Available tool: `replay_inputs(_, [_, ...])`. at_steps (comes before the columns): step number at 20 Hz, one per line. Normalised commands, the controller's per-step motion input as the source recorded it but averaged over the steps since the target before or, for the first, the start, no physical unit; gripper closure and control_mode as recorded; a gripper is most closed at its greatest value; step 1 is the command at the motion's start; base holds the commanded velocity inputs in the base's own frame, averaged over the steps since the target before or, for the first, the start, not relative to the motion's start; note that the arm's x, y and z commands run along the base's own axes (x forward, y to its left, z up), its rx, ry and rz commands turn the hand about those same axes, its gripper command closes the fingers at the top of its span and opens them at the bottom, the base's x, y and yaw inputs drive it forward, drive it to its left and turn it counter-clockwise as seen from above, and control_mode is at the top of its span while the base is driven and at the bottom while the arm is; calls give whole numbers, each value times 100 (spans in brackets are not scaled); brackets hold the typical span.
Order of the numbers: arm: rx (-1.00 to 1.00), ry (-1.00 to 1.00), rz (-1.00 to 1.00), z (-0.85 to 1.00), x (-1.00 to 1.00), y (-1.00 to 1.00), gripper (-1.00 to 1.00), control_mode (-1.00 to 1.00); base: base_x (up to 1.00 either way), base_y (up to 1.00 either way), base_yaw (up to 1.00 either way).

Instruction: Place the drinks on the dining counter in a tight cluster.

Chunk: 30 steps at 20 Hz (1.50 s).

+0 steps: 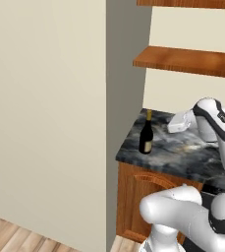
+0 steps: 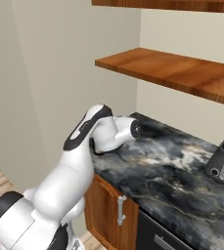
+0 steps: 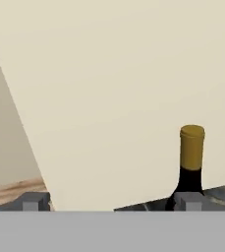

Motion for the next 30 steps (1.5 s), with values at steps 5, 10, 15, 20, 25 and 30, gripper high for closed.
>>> replay_inputs(5, [4, -2, 27, -2, 0, 0, -100, -100, 0, 0, 0])
replay_inputs(10, [1, -1, 9, 0, 7, 5, -100, -100, 0, 0, 0])
replay_inputs(15, [0, 0, -5, 0, 15, 2, -100, -100, 0, 0, 0])
replay_inputs(20, [0, -1, -3, -16, 0, 12, -100, -100, 0, 0, 0])
replay_inputs(25, [0, 0, 0, -23, 0, 13, -100, -100, 0, 0, 0])
replay_inputs(30, [0, -2, 0, -16, 0, 1, -100, -100, 0, 0, 0])
